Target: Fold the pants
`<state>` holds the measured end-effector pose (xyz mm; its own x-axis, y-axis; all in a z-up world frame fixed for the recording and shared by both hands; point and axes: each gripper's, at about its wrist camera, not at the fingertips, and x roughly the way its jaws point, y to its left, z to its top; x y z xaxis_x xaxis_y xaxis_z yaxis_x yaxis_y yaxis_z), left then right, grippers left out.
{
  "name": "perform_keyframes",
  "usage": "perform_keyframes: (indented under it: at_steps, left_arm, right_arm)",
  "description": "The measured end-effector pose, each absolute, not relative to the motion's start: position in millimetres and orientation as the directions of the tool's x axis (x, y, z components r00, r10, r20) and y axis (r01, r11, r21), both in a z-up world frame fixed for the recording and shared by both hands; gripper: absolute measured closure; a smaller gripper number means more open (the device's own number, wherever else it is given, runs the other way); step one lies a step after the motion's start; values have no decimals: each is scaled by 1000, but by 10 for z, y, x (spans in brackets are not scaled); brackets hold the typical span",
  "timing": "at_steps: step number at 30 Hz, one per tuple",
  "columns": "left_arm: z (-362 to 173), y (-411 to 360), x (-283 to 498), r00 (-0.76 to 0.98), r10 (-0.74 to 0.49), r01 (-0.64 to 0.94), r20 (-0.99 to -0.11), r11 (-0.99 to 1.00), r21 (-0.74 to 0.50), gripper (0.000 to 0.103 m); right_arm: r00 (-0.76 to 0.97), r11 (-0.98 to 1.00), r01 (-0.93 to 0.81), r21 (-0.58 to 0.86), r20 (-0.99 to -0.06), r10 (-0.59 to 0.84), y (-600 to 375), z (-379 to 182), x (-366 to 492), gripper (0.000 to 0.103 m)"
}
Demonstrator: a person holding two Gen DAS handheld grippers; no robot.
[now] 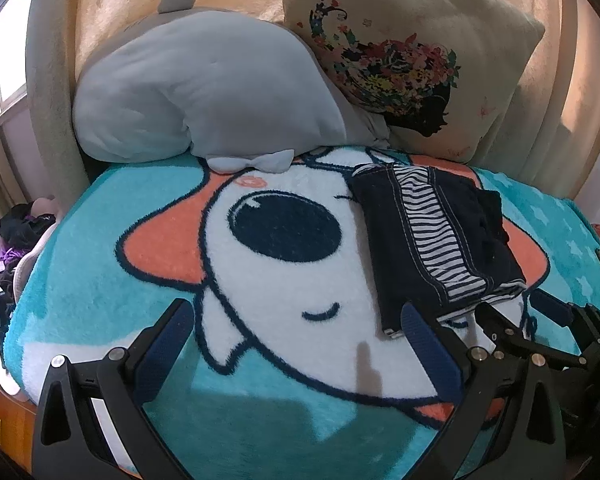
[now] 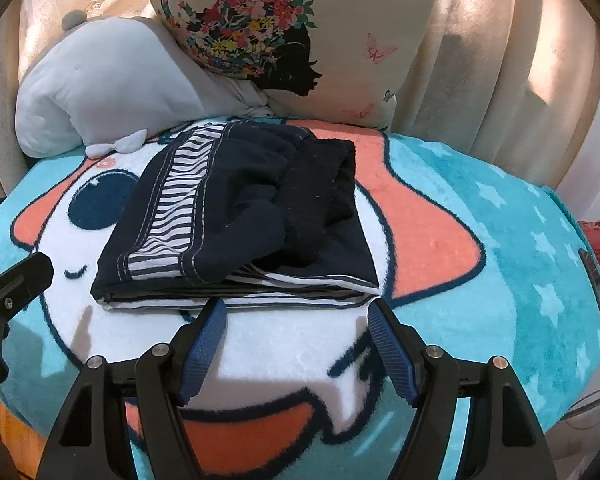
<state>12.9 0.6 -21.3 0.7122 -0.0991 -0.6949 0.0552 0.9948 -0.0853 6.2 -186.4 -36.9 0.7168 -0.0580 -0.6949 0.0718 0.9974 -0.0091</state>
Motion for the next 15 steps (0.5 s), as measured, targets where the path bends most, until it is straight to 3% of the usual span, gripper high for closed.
perform_keyframes:
  at_steps: [15]
  left_arm:
    - [-202, -4, 100, 732, -76, 51, -678, 997, -57, 0]
  right_arm:
    - [716, 997, 71, -9, -696, -57, -1878, -370, 61, 25]
